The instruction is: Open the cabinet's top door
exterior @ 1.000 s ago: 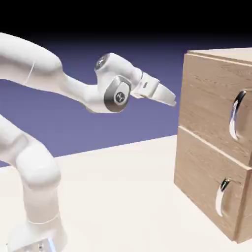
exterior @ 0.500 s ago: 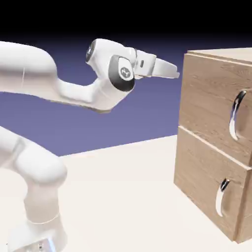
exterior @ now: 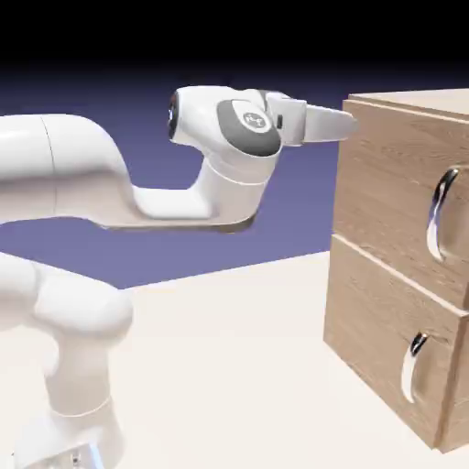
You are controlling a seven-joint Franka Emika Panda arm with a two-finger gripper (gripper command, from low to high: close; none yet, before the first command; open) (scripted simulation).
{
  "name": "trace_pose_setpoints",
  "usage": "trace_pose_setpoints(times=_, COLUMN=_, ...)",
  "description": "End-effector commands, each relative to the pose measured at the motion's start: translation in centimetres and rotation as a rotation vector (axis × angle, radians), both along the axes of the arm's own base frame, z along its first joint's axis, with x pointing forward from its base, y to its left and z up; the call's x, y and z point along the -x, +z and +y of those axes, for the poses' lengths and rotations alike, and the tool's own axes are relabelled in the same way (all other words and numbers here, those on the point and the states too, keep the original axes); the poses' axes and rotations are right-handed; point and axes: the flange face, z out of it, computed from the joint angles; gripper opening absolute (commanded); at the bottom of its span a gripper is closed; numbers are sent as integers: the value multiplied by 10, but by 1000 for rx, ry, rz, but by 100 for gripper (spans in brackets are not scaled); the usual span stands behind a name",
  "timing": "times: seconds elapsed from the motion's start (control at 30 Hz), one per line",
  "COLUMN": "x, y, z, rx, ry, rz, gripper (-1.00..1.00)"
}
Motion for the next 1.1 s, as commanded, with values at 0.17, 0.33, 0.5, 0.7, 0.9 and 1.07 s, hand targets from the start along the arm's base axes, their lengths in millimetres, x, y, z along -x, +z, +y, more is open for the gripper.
trace_pose_setpoints(times=0.17, x=-12, y=-21, z=-33, rx=-24, ry=-10, rz=-46, gripper=0)
trace_pose_setpoints(times=0.33, x=-27, y=-47, z=-61, rx=-43, ry=-17, rz=-71, gripper=0)
trace_pose_setpoints(times=0.5, x=-46, y=-82, z=-86, rx=-59, ry=-22, rz=-83, gripper=0)
trace_pose_setpoints(times=0.7, x=-72, y=-135, z=-111, rx=-73, ry=-22, rz=-80, gripper=0)
trace_pose_setpoints(times=0.9, x=-111, y=-148, z=-115, rx=-77, ry=-21, rz=-77, gripper=0)
trace_pose_setpoints(times=1.07, x=-121, y=-148, z=-110, rx=-75, ry=-42, rz=-78, gripper=-100)
